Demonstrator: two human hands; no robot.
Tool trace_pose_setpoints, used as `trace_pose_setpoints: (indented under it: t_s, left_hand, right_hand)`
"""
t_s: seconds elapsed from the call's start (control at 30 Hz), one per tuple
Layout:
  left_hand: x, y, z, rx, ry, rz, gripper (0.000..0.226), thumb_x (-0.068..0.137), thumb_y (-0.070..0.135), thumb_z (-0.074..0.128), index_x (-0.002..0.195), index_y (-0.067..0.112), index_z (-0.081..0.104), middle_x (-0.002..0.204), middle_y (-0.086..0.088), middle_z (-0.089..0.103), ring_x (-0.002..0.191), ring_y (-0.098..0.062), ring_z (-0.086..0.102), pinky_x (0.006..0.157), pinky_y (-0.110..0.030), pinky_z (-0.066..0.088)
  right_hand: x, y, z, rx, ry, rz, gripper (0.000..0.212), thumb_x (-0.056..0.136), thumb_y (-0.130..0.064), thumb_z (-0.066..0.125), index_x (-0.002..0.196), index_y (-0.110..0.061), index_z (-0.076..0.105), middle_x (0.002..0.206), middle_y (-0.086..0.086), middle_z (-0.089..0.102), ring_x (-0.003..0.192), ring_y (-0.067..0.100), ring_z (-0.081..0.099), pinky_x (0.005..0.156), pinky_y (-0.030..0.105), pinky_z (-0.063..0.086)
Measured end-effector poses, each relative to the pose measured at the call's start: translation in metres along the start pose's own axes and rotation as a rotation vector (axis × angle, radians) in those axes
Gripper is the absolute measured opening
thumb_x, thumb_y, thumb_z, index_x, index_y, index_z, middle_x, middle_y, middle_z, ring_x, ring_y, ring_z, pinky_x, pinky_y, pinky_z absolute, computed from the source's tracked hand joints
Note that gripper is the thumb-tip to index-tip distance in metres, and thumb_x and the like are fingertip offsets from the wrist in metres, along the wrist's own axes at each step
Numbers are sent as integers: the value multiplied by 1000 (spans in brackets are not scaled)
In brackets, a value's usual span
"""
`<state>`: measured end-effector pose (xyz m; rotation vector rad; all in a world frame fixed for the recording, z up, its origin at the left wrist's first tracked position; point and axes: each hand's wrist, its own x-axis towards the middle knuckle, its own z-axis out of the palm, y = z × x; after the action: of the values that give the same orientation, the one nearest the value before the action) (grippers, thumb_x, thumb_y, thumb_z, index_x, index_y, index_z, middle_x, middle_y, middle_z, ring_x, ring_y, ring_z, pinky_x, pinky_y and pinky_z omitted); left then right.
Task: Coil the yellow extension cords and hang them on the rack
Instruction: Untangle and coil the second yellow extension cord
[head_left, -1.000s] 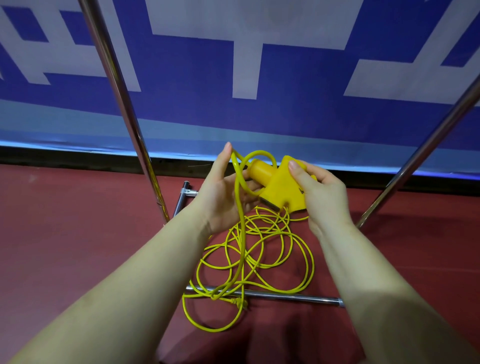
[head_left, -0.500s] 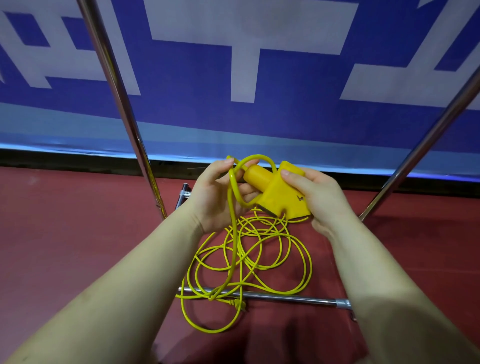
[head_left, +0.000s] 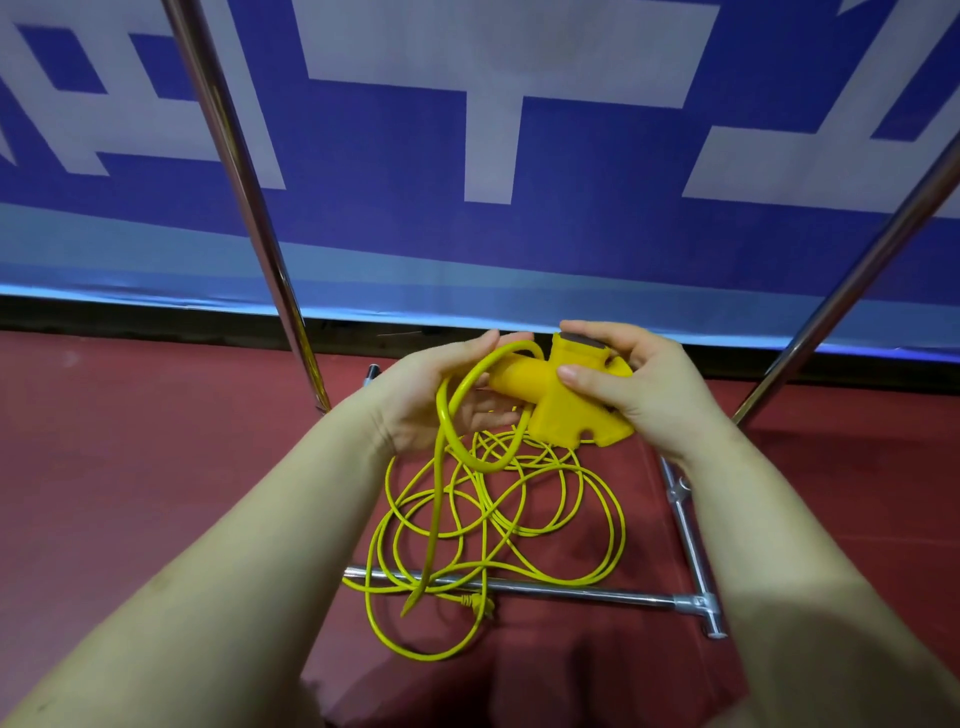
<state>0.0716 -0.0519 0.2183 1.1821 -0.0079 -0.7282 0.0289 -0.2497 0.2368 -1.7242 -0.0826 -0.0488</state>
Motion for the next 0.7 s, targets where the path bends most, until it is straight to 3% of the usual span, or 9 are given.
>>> trace_pose_setpoints:
  t_s: [0.07, 0.13, 0.2, 0.33, 0.4, 0.53, 0.7]
  left_hand:
    - [-3, 1, 2, 121, -11, 34, 65, 81, 43, 57, 138, 12, 47, 139, -19, 50, 125, -38, 50, 107, -55, 37]
    - [-6, -1, 3, 139, -40, 73, 50, 85, 28, 60, 133, 15, 53, 137, -18, 51, 127, -37, 48, 108, -55, 35]
    - [-6, -2, -2, 133, -106, 92, 51, 73, 18, 70, 123, 19, 61, 126, -18, 53, 118, -36, 49, 107, -55, 36]
    - [-8, 0, 0, 198, -133, 157, 52, 67, -2, 73, 115, 16, 61, 103, -13, 65, 88, -25, 65, 83, -35, 55]
    - [-9, -1, 4, 216, -80, 213, 46, 67, 6, 71, 111, 16, 62, 95, -9, 68, 81, -20, 68, 79, -31, 57]
    - [-7, -6, 9, 162, 1, 263, 27, 78, 21, 61, 104, 16, 64, 84, -5, 71, 75, -17, 68, 91, -41, 52]
    - [-7, -10, 13, 217, 70, 364, 14, 89, 10, 58, 101, 17, 63, 85, -6, 67, 77, -17, 67, 73, -27, 57]
  right_hand:
    - [0, 0, -1, 1, -2, -2, 39, 70, -7, 75, 102, -27, 65, 93, -2, 69, 75, 3, 64, 68, 17, 53]
    - [0, -1, 0, 18, 0, 6, 39, 66, -13, 77, 101, -27, 66, 92, -1, 69, 76, 5, 64, 69, 18, 53]
    - [1, 0, 1, 62, 16, 14, 42, 59, -21, 76, 100, -26, 67, 90, 1, 69, 77, 8, 64, 69, 20, 53]
    - [2, 2, 7, 132, 65, 16, 34, 68, -8, 75, 97, -23, 66, 83, 1, 67, 70, 6, 64, 63, 18, 51]
    - [3, 2, 8, 117, 73, 2, 34, 69, -7, 75, 98, -23, 65, 84, 1, 67, 70, 6, 63, 64, 19, 51]
    - [4, 5, 9, 69, 73, -36, 35, 69, -10, 76, 100, -23, 64, 90, 0, 67, 76, 5, 64, 68, 20, 52]
    - [5, 13, 9, -53, 31, -21, 49, 60, -41, 79, 104, -33, 62, 106, -6, 66, 97, 11, 63, 83, 28, 51]
